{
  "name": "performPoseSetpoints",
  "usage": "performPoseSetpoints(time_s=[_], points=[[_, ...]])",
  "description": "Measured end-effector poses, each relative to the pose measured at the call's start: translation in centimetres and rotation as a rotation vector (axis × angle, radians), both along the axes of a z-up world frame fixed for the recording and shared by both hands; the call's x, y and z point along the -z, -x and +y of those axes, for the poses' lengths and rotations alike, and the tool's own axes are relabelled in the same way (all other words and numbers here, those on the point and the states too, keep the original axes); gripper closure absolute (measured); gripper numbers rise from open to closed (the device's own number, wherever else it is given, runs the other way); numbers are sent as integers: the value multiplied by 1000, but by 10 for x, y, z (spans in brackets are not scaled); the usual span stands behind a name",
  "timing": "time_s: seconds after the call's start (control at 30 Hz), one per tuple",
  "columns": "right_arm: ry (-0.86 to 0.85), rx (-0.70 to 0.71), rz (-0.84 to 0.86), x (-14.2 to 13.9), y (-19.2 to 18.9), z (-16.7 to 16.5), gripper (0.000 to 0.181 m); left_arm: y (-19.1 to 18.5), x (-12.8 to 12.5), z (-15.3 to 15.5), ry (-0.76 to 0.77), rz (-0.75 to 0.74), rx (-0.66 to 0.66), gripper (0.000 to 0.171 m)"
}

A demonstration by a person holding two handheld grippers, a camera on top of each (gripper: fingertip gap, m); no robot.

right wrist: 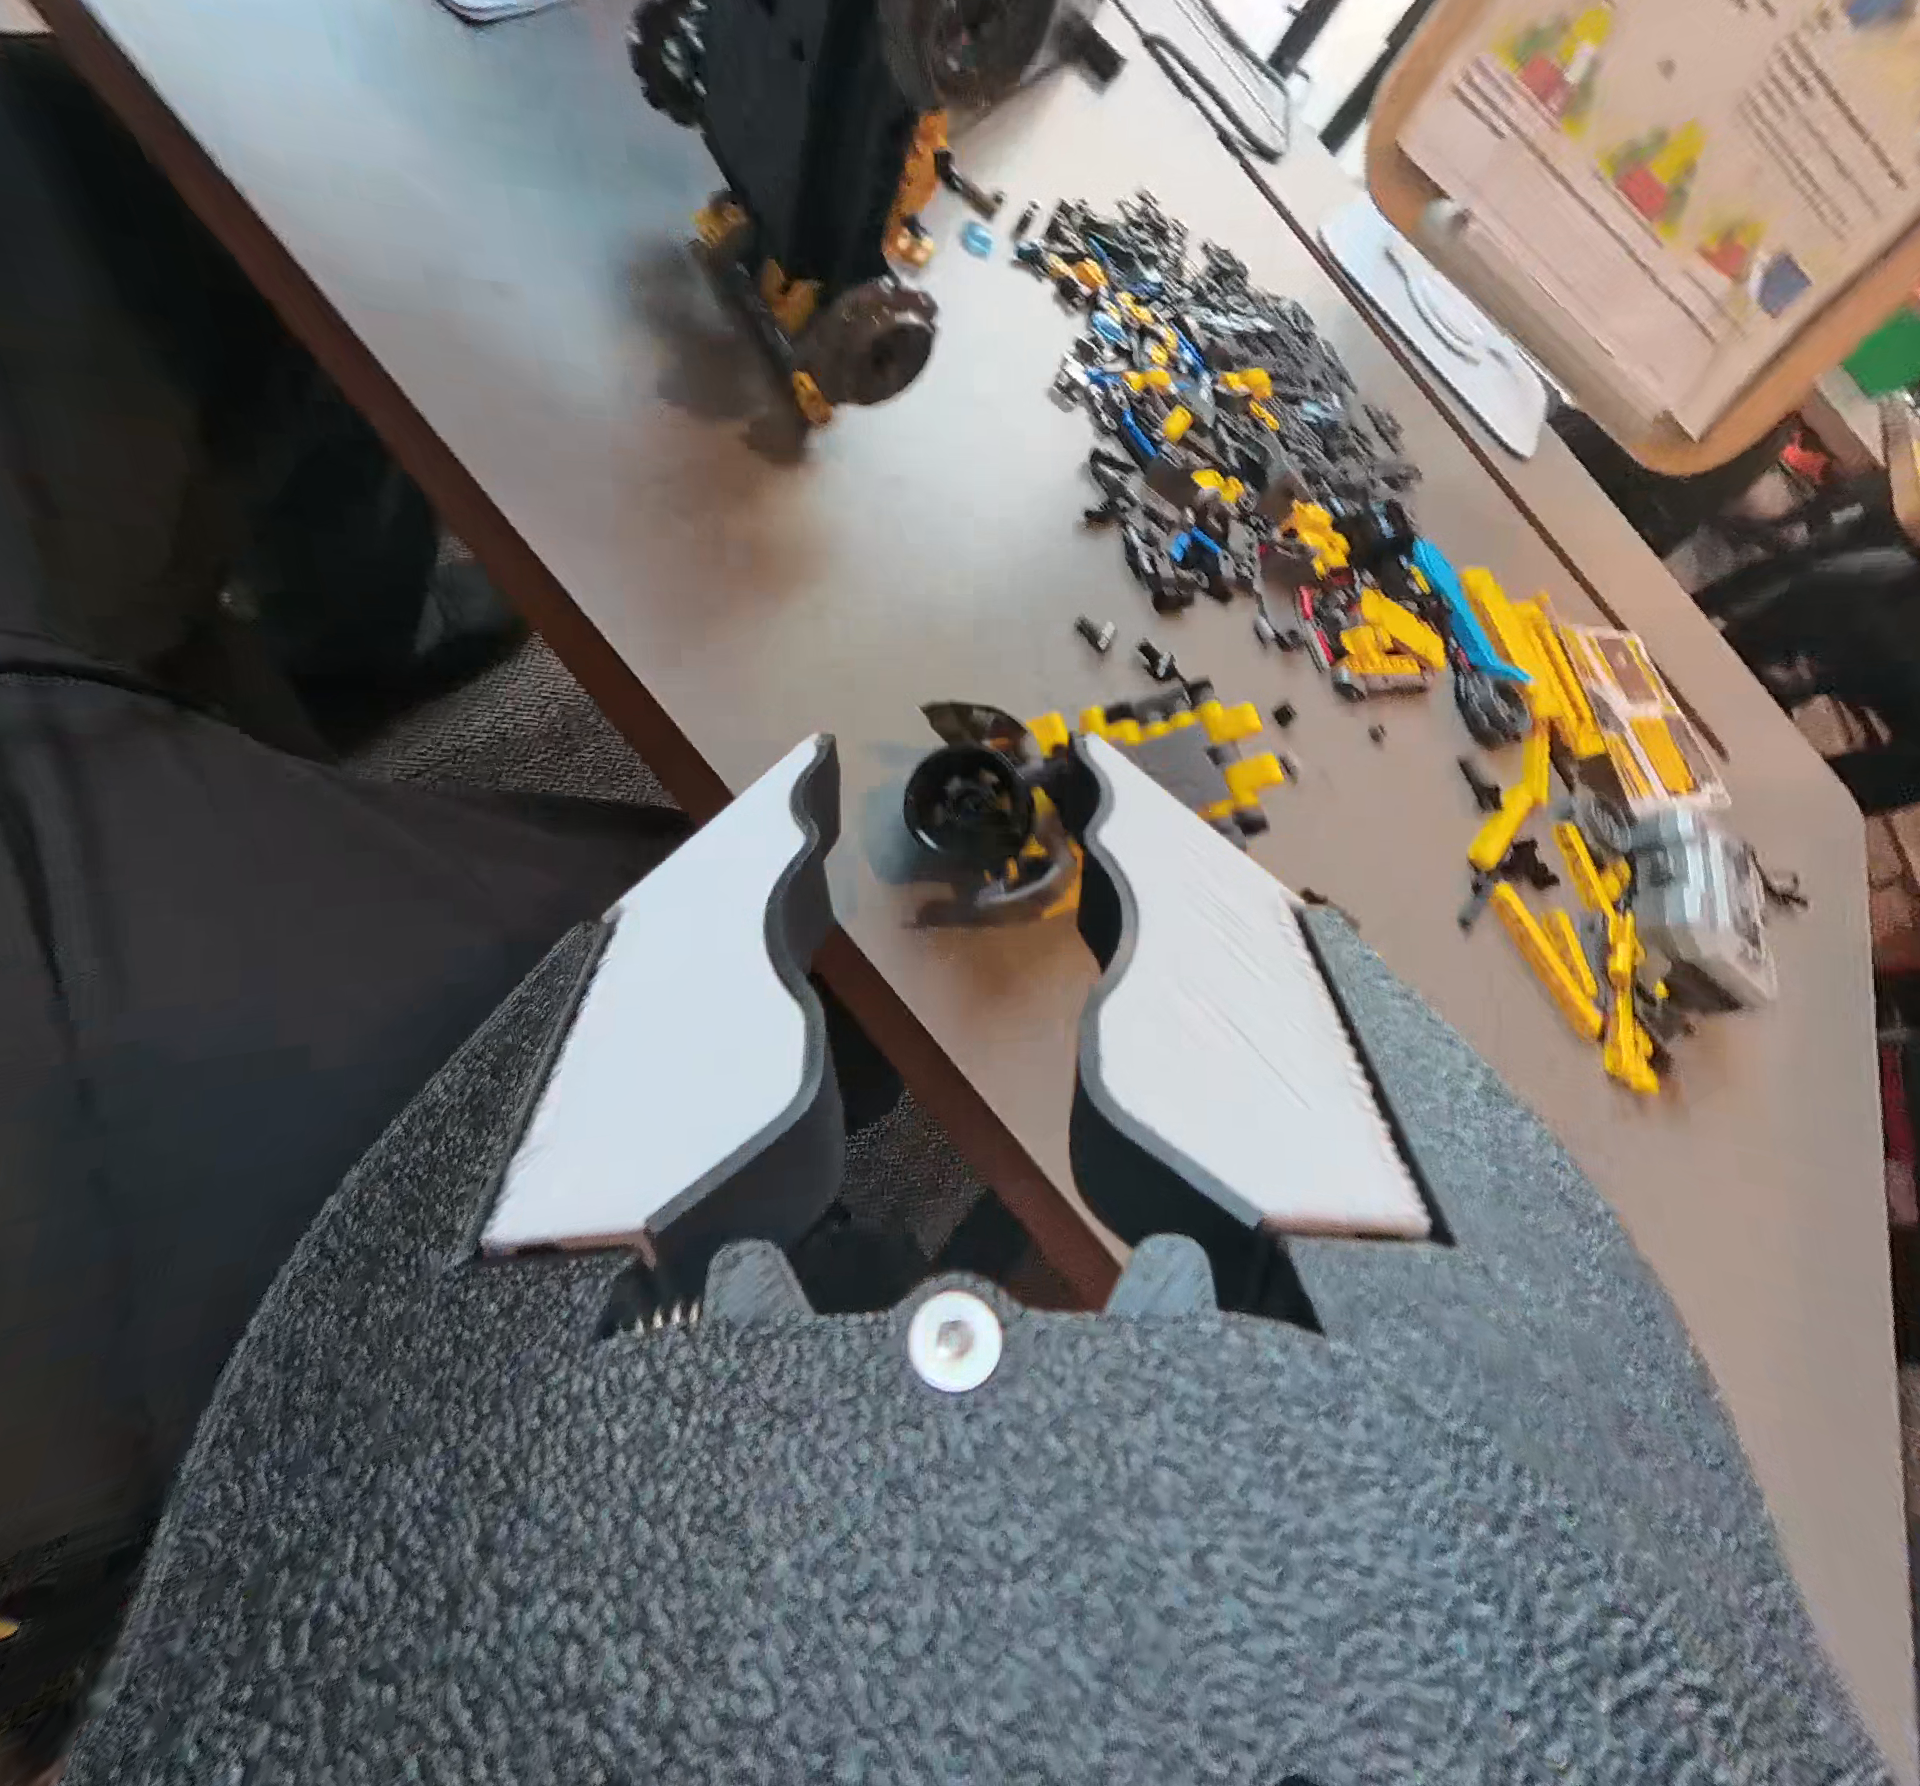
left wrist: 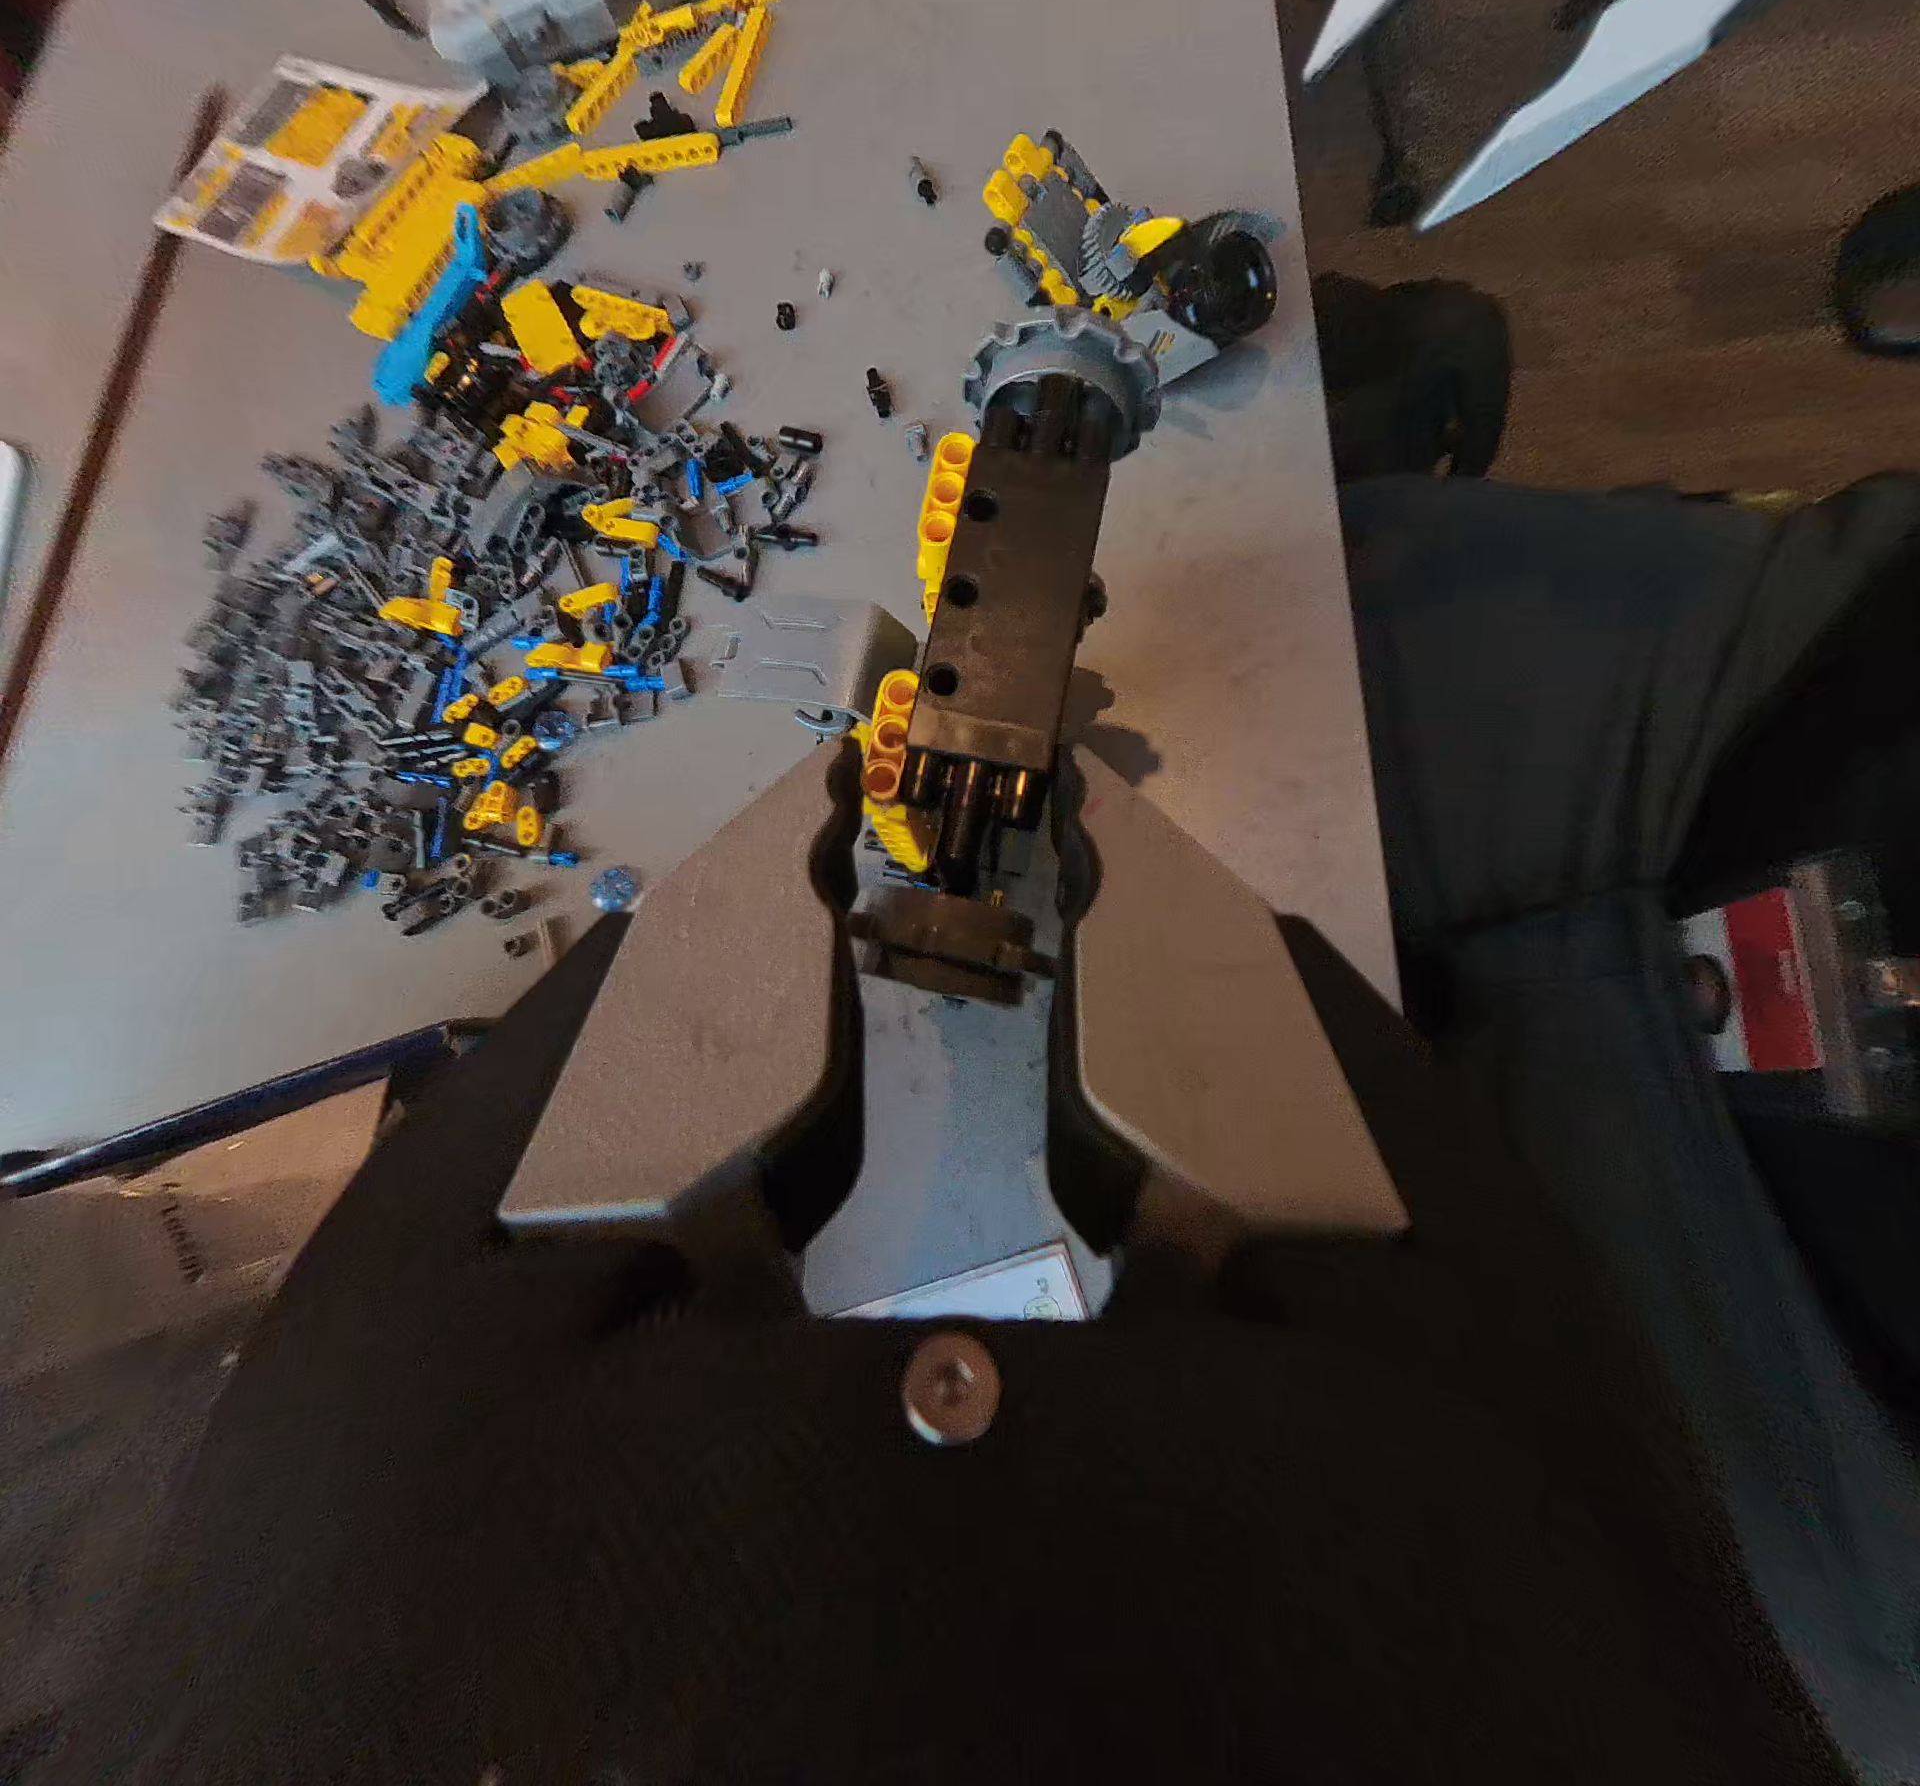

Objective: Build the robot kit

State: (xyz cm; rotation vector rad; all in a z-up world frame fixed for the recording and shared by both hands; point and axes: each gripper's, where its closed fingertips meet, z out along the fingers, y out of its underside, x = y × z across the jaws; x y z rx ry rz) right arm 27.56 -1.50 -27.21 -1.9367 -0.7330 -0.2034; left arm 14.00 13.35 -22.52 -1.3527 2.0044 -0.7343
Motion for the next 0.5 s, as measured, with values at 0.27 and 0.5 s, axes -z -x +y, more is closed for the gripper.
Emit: performPoseSetpoints(time_s=[0.27, 0.5], points=[[85, 36, -309, 50, -25, 25, 132, -9, -1, 12, 141, -64, -8, 139], [46, -16, -429, 53, -22, 41, 160, -13, 0, 28, 291, -41, -51, 139]])
